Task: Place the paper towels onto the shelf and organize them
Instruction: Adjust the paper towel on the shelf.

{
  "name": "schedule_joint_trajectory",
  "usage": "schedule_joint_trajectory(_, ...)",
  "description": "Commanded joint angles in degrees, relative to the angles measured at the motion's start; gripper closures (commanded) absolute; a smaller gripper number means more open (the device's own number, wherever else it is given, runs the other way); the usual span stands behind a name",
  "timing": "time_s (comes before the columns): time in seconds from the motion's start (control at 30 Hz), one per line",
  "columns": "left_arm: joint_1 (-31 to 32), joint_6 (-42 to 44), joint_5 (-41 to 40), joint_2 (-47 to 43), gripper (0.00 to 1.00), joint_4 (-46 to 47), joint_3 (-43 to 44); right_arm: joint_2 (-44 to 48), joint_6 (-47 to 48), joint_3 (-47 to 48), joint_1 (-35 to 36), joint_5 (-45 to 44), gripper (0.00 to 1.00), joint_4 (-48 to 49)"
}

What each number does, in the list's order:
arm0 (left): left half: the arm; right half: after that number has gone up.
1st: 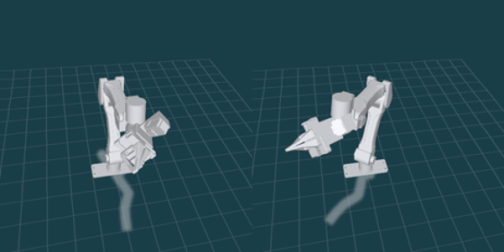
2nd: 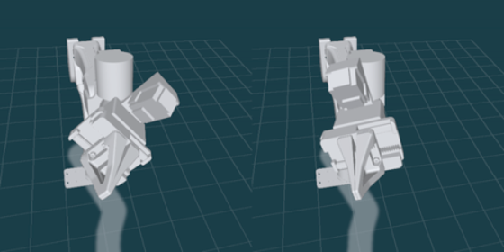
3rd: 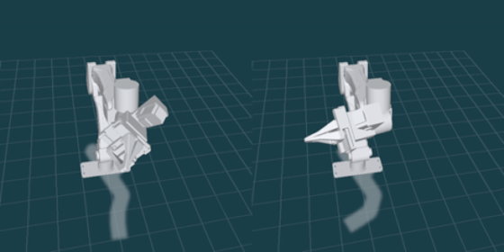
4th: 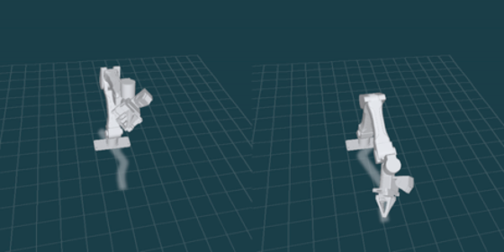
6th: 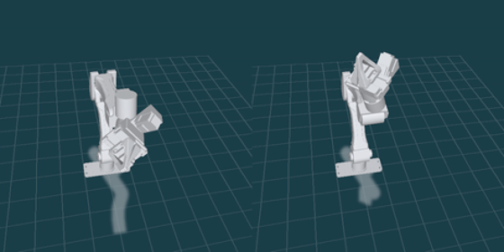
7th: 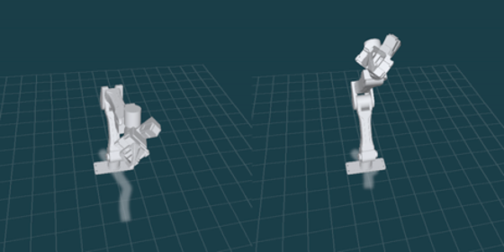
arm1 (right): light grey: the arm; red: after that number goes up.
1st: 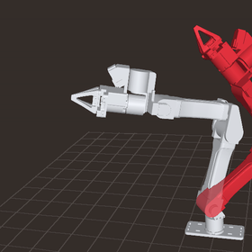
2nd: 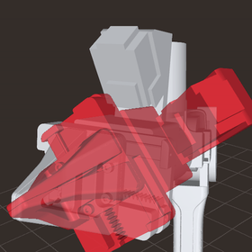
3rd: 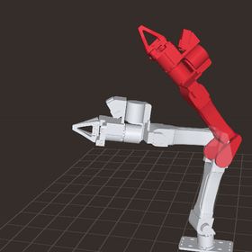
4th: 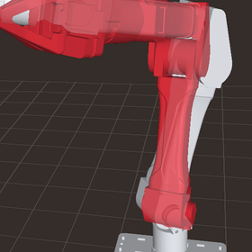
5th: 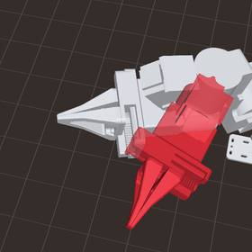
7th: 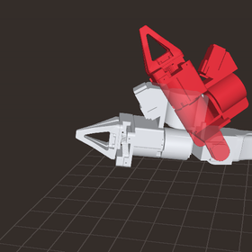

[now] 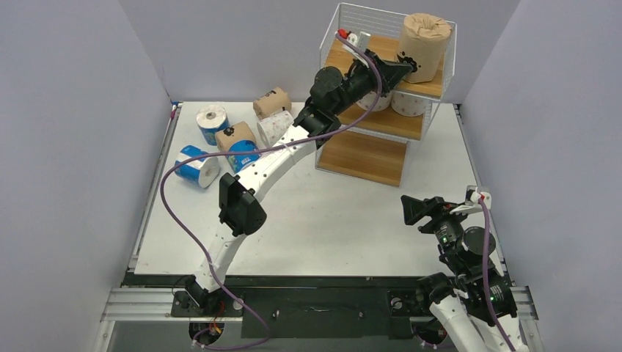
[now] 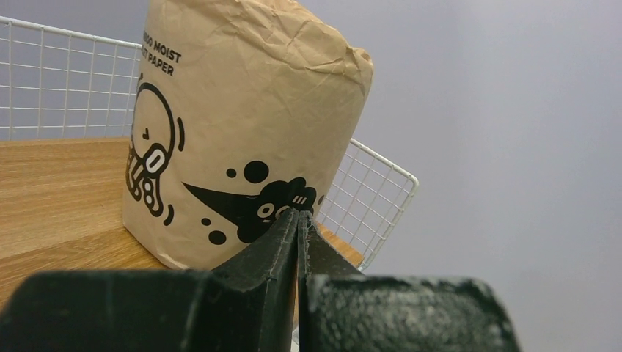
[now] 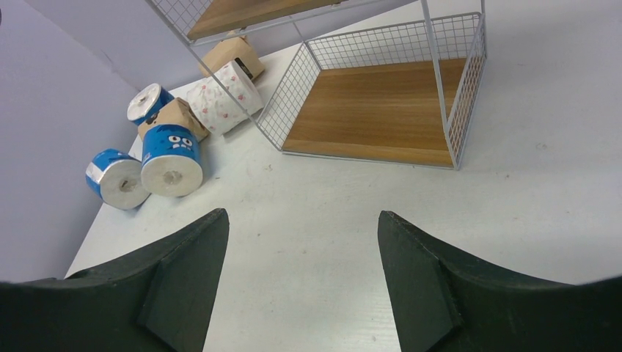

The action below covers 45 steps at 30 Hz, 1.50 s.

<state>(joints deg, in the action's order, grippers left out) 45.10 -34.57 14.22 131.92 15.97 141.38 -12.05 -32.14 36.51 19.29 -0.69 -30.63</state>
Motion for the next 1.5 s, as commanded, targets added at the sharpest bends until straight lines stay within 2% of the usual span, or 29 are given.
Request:
schedule_joint_trajectory(0.0,1.1,5.0,-3.4,-0.8,1.0,0.9,1.3,0.6,0.1,-0.4,0.6,-1.1,0.3,0.9)
schedule_joint_trajectory(0.3,1.3,6.5,-5.3,0.6,1.0,-1.7,4.3,0.4,-0.3,-0.4,0.6,-1.2,0.3,0.8)
schedule_joint_trajectory(0.43,1.2,6.4,-4.8,-3.1,0.99,0.5,0.3,0.3,-0.4,0.1,0.6,-1.6,0.3,0.7)
schedule_joint_trajectory(0.6,1.3,6.7,-4.7,-10.2,0.88,3.7,-7.7,-1.2,0.0,2.6,0.6,-2.4,0.29,0.9)
schedule_joint_trajectory(0.7,1.3,7.2,-3.6,-16.4,0.76,4.5,-11.9,-3.2,0.7,5.7,0.6,-3.3,0.28,1.2)
schedule_joint_trajectory(0.77,1.5,8.0,-3.4,-21.1,0.7,5.7,-16.5,-4.9,1.2,8.3,0.6,-4.1,0.26,1.5)
schedule_joint_trajectory(0.9,1.6,10.2,-5.2,-32.7,0.59,10.5,-31.2,-9.4,2.9,15.7,0.6,-7.5,0.23,1.5)
schedule_joint_trajectory(1.1,1.8,11.4,-12.3,-48.2,0.51,14.7,-50.9,-18.9,4.9,31.0,0.6,-14.8,0.21,-0.3)
schedule_joint_trajectory(1.23,1.8,9.9,-16.5,-55.2,0.47,15.6,-65.0,-24.9,4.9,39.5,0.6,-19.6,0.21,0.4)
schedule_joint_trajectory(1.47,2.3,4.1,-20.1,-63.7,0.4,10.5,-78.3,-38.3,4.8,53.6,0.7,-19.1,0.2,2.1)
